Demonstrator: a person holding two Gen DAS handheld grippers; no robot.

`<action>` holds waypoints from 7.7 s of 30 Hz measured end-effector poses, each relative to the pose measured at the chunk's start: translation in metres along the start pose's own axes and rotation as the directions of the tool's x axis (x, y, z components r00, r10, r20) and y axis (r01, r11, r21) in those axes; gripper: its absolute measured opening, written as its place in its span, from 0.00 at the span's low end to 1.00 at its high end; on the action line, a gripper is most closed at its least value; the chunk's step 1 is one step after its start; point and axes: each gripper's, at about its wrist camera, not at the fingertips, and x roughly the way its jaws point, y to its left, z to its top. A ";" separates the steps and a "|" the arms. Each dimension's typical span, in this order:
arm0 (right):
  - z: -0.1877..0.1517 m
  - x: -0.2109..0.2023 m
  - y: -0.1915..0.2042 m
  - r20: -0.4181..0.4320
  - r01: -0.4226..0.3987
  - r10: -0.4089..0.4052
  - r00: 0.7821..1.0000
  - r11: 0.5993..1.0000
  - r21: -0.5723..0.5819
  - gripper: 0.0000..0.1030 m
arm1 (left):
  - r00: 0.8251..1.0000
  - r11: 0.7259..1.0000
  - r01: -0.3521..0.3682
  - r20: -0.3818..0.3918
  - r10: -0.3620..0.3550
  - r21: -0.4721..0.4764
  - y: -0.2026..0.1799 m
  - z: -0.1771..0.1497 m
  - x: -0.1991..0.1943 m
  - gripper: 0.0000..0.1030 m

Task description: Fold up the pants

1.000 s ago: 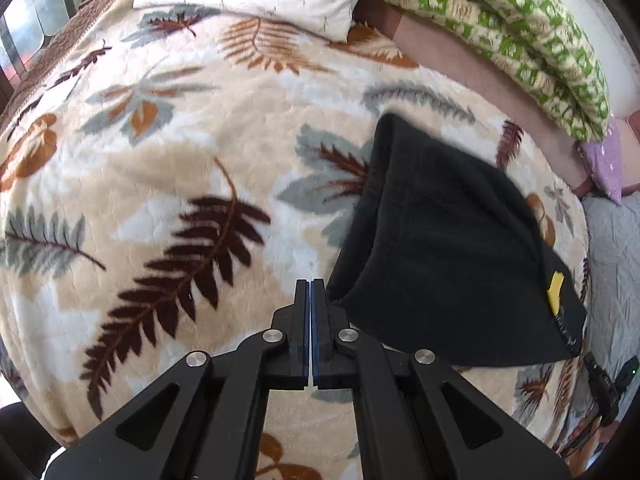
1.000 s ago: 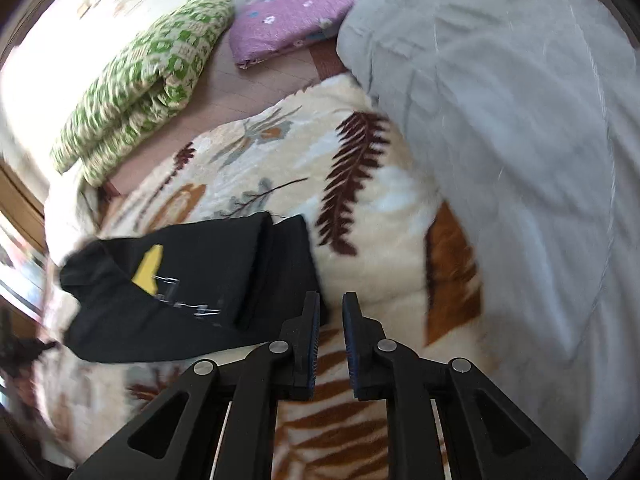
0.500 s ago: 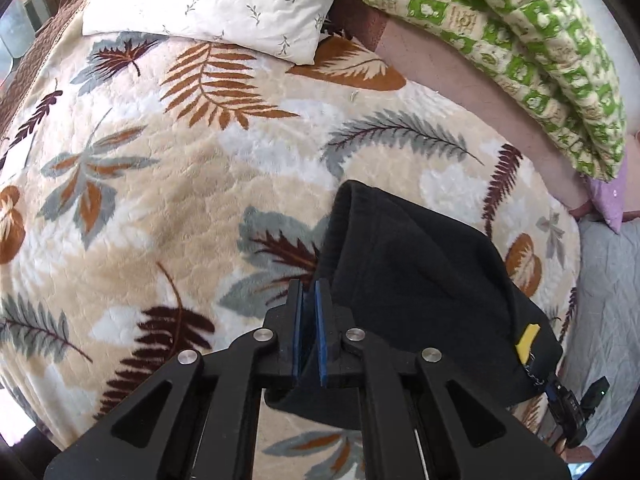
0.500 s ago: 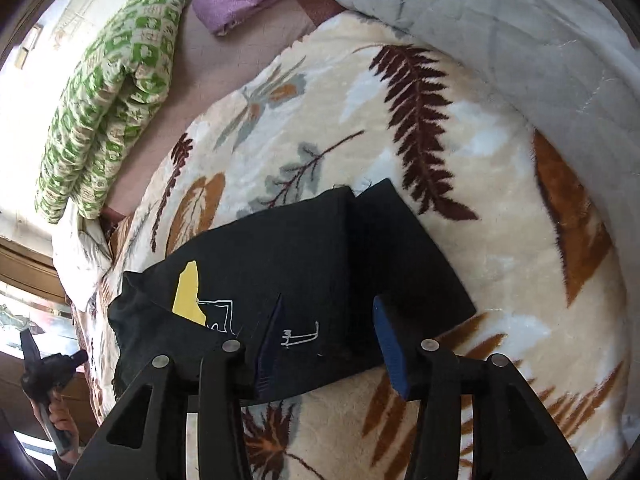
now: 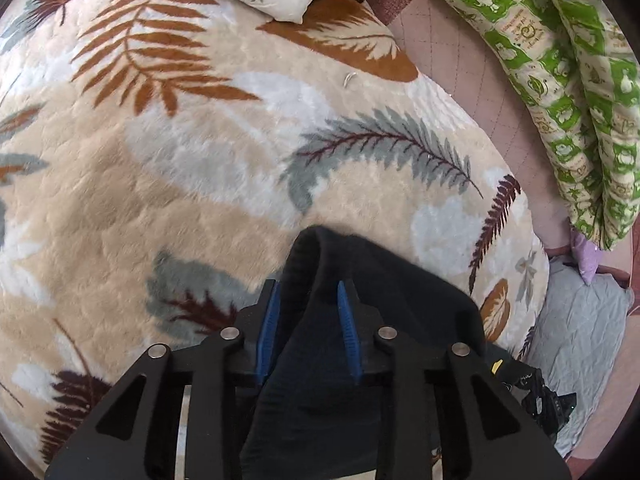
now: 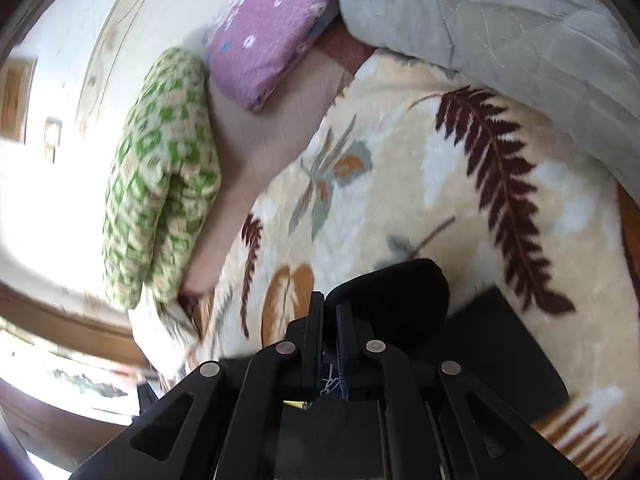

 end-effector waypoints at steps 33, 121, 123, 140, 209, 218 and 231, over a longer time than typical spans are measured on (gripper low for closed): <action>0.002 -0.046 -0.021 -0.042 -0.121 0.118 0.992 0.990 -0.077 0.06 | 0.906 0.952 -0.158 0.421 0.034 0.262 -0.024 -0.126 -0.098 0.04; -0.058 -0.071 -0.099 -0.006 -0.027 0.027 1.000 1.000 0.002 0.03 | 0.997 0.940 0.064 0.023 -0.076 0.335 0.050 -0.147 -0.047 0.20; -0.057 -0.078 -0.098 0.015 -0.065 0.065 0.998 0.998 0.011 0.03 | 0.998 0.933 0.051 0.023 -0.063 0.356 0.051 -0.150 -0.046 0.20; -0.046 -0.049 -0.052 -0.039 0.165 -0.177 0.983 0.961 -0.220 0.36 | 0.995 0.954 0.101 -0.002 -0.104 0.282 0.077 -0.150 -0.057 0.38; -0.196 0.182 0.182 -0.242 -0.021 -0.258 0.935 0.640 -0.768 0.13 | 0.980 0.972 0.143 0.110 -0.165 0.184 0.063 -0.075 -0.051 0.21; -0.239 0.115 0.202 -0.371 -0.240 -0.058 0.927 0.667 -0.706 0.33 | 0.956 0.947 0.285 0.034 -0.293 0.146 0.107 -0.115 -0.063 0.42; -0.430 0.128 0.251 -0.232 -0.220 -0.189 0.954 0.081 -0.972 0.53 | 0.967 0.955 0.238 0.052 -0.250 0.177 0.136 -0.137 -0.074 0.42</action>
